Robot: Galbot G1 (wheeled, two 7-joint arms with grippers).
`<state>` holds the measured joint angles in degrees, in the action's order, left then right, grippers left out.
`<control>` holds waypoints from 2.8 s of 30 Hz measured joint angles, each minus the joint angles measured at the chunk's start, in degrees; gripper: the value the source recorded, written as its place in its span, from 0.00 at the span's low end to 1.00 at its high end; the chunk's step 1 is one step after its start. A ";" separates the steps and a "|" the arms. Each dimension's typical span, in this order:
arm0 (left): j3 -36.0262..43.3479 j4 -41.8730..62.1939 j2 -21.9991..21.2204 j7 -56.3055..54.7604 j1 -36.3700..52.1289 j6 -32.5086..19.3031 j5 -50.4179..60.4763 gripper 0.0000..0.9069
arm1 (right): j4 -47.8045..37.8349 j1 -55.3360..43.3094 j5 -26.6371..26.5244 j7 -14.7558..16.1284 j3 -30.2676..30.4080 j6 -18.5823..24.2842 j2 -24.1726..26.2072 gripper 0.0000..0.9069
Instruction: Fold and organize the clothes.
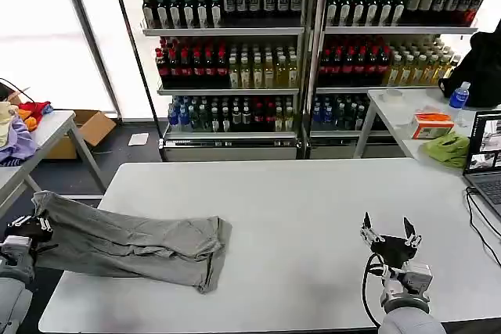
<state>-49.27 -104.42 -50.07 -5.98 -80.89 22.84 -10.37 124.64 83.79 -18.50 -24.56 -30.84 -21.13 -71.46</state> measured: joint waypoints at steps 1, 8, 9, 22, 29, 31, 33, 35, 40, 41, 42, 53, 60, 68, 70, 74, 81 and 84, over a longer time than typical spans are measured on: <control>0.27 -0.37 -0.12 -0.18 -0.05 0.19 0.07 0.00 | 0.13 0.26 -0.02 -0.02 -0.26 0.11 0.03 1.00; 5.85 -4.87 -2.81 -1.48 0.02 2.43 -0.52 0.00 | 0.71 2.28 0.18 -0.34 -0.99 0.77 -0.63 1.00; 6.95 -5.56 -3.45 -1.74 0.15 2.86 -0.57 0.00 | 0.75 2.59 0.31 -0.36 -1.04 0.87 -0.80 1.00; 22.58 -9.67 -9.37 -5.29 3.98 7.90 -3.65 0.00 | 2.03 6.27 1.23 -0.47 -2.33 1.58 -3.22 1.00; 28.73 -9.34 -10.90 -7.12 7.38 9.04 -6.19 0.00 | 2.65 8.01 2.12 -0.46 -2.96 2.14 -4.60 1.00; 30.17 -9.08 -11.19 -7.41 8.33 9.26 -6.75 0.00 | 2.70 8.44 2.39 -0.47 -3.13 2.36 -4.94 1.00; 31.42 -8.79 -11.39 -7.67 9.34 9.41 -7.13 0.00 | 2.70 8.93 2.67 -0.47 -3.18 2.57 -5.27 1.00; 32.61 -8.74 -11.60 -7.86 10.03 9.56 -7.39 0.00 | 2.70 9.27 2.88 -0.48 -3.22 2.71 -5.61 1.00; 35.12 -8.68 -12.21 -8.26 10.90 9.83 -7.75 0.00 | 2.76 9.92 3.32 -0.49 -3.22 2.85 -6.30 1.00; 35.58 -8.63 -12.35 -8.43 11.14 9.89 -7.85 0.00 | 2.75 10.03 3.41 -0.50 -3.22 2.91 -6.36 1.00; 35.98 -8.61 -12.43 -8.53 11.35 9.92 -7.91 0.00 | 2.76 10.17 3.44 -0.50 -3.22 2.97 -6.41 1.00; 38.68 -8.40 -13.36 -8.15 11.96 10.17 -7.95 0.47 | 2.80 11.03 3.71 -0.49 -3.23 3.50 -6.50 1.00; 39.76 -8.36 -14.21 -7.06 11.37 10.21 -8.18 0.57 | 2.76 10.88 3.93 -0.46 -2.91 3.54 -6.59 1.00; 39.98 -8.50 -16.08 -7.12 12.29 9.67 -11.96 0.44 | 2.44 10.98 4.08 -0.59 -2.66 3.81 -6.44 1.00; 39.85 -8.64 -16.65 -7.30 12.53 9.55 -14.07 0.42 | 2.45 10.93 3.99 -0.62 -2.77 3.82 -6.31 1.00; 39.15 -9.76 -17.32 -8.31 12.60 9.53 -20.60 0.72 | 2.21 10.51 3.81 -0.66 -2.93 3.83 -5.84 1.00; 35.39 -13.32 -16.17 -11.18 13.78 8.58 -33.12 1.00 | 1.24 9.52 3.66 -0.62 -2.02 3.81 -5.19 1.00; 32.41 -14.84 -14.65 -12.66 13.73 8.76 -37.83 1.00 | 0.56 8.75 3.51 -0.61 -1.46 3.71 -4.85 1.00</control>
<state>-16.86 -119.26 -64.72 -18.65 -67.15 31.59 -48.20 125.20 92.54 -14.99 -25.17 -32.30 -17.43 -76.32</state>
